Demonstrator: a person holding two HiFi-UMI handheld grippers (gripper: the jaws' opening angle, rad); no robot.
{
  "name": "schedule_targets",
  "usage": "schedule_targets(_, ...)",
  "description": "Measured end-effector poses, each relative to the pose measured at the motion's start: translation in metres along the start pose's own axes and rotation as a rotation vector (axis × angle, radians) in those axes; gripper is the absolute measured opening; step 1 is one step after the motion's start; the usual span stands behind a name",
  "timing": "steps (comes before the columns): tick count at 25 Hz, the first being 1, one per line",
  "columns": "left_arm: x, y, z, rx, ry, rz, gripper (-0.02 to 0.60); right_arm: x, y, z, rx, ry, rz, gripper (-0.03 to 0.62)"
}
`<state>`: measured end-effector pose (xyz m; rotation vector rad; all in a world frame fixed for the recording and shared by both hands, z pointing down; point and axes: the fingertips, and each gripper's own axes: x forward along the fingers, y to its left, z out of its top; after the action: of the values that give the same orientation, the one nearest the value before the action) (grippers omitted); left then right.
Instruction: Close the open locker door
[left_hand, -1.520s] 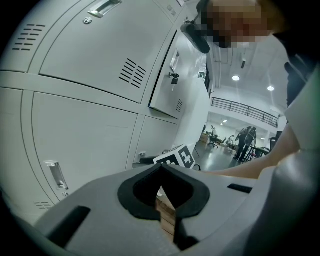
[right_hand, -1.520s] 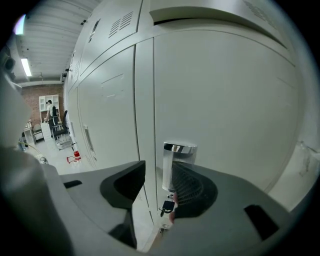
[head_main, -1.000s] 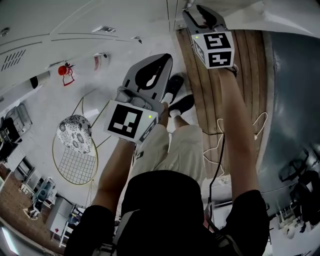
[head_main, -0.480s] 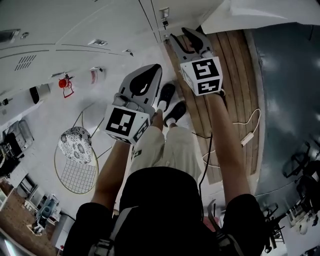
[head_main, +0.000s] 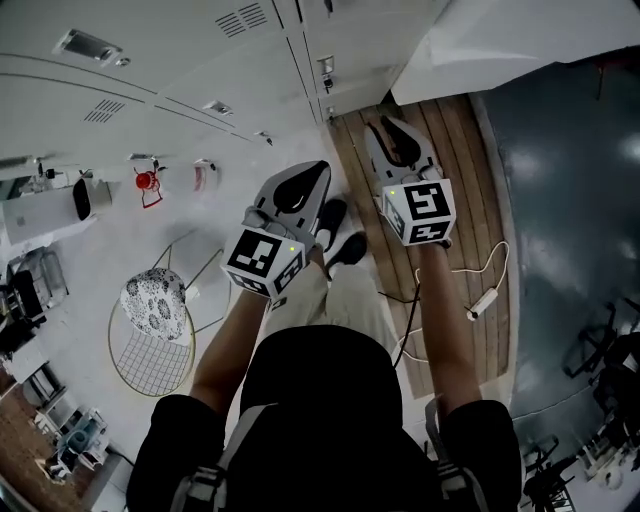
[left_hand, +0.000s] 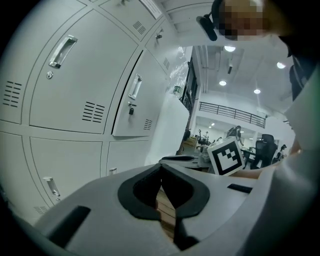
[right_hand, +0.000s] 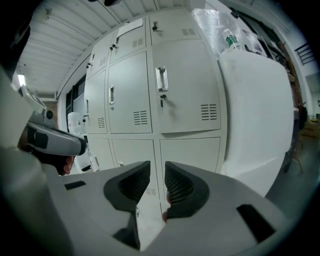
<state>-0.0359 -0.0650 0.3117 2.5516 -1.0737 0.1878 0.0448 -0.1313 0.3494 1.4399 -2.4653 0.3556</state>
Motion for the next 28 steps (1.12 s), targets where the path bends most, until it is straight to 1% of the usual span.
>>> schedule_targets(4,-0.017,-0.023,0.010,-0.002,-0.012,-0.007,0.018,-0.042,0.011,0.016,-0.002,-0.021,-0.005,0.084)
schedule_targets(10,-0.039,-0.055,0.015,0.020,-0.017,-0.010,0.018,-0.103,0.022,0.033,0.029,-0.068,-0.038,0.033)
schedule_targets(17,-0.060,-0.085,0.015,0.022,-0.042,-0.007,0.018,-0.154,0.037,0.026,0.048,-0.074,-0.035,0.018)
schedule_targets(24,-0.076,-0.098,0.023,0.033,-0.055,-0.022,0.018,-0.189,0.048,0.030,0.102,-0.107,-0.055,0.006)
schedule_targets(28,-0.083,-0.098,0.031,0.041,-0.067,-0.046,0.017,-0.202,0.048,0.037,0.115,-0.131,-0.091,0.006)
